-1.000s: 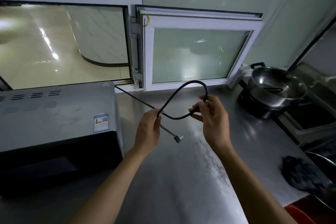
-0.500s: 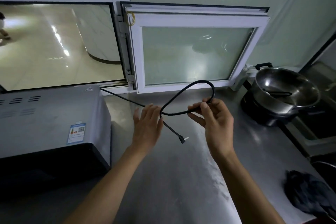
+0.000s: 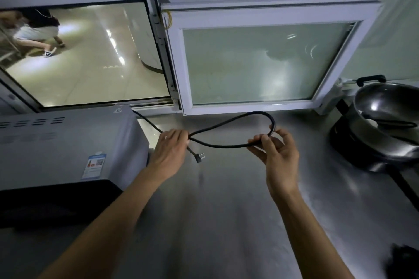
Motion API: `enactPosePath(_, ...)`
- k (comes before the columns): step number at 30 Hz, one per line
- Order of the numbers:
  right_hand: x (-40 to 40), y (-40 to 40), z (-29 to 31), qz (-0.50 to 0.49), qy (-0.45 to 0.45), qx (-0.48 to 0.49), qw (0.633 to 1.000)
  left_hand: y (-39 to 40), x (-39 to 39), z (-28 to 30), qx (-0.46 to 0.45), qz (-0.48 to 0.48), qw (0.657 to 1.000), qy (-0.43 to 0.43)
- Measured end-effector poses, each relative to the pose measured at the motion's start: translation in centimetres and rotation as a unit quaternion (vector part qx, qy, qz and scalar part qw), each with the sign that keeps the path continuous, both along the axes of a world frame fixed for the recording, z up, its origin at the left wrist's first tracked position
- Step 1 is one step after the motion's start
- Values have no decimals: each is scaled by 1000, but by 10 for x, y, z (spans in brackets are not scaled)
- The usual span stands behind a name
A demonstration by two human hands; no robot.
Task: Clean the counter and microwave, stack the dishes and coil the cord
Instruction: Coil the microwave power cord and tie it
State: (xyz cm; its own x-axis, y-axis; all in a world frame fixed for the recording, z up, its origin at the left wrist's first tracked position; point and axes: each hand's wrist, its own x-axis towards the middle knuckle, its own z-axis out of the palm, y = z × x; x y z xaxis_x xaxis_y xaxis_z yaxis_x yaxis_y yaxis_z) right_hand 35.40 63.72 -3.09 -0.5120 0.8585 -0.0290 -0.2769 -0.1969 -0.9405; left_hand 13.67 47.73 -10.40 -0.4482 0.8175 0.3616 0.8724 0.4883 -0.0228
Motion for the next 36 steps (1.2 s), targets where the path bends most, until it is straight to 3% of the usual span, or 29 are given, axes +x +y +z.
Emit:
enactPosePath(6, -17, 25, -32, 39, -118, 4, 992, -5, -8, 9, -10, -2, 1000, -1)
enactPosePath(8, -25, 31, -47, 55, -206, 63, 975, -8, -10, 12, -15, -15, 1000, -10)
enactPosePath(11, -38, 24, -61, 73, -338, 260, 902, -14, -13, 16, -26, -25, 999, -23)
enactPosePath(14, -60, -2, -59, 105, -320, 495, 801, -22, -15, 19, -47, -37, 998, -36)
enactPosePath(16, -78, -22, -57, 149, -308, 565, 751, -28, -16, 23, -58, -53, 996, -45)
enactPosePath(18, -95, -40, -58, 178, -310, 588, 726, -36, -19, 26, -60, -59, 995, -52)
enactPosePath(26, -131, -65, -53, 136, -319, 622, 702, -66, -36, 36, -34, -69, 992, -98)
enactPosePath(34, -134, -81, -23, 221, -441, 629, 601, -73, -51, 32, -14, -87, 990, -110)
enactPosePath(36, -136, -75, -15, 245, -453, 615, 597, -72, -53, 31, -24, -92, 989, -111)
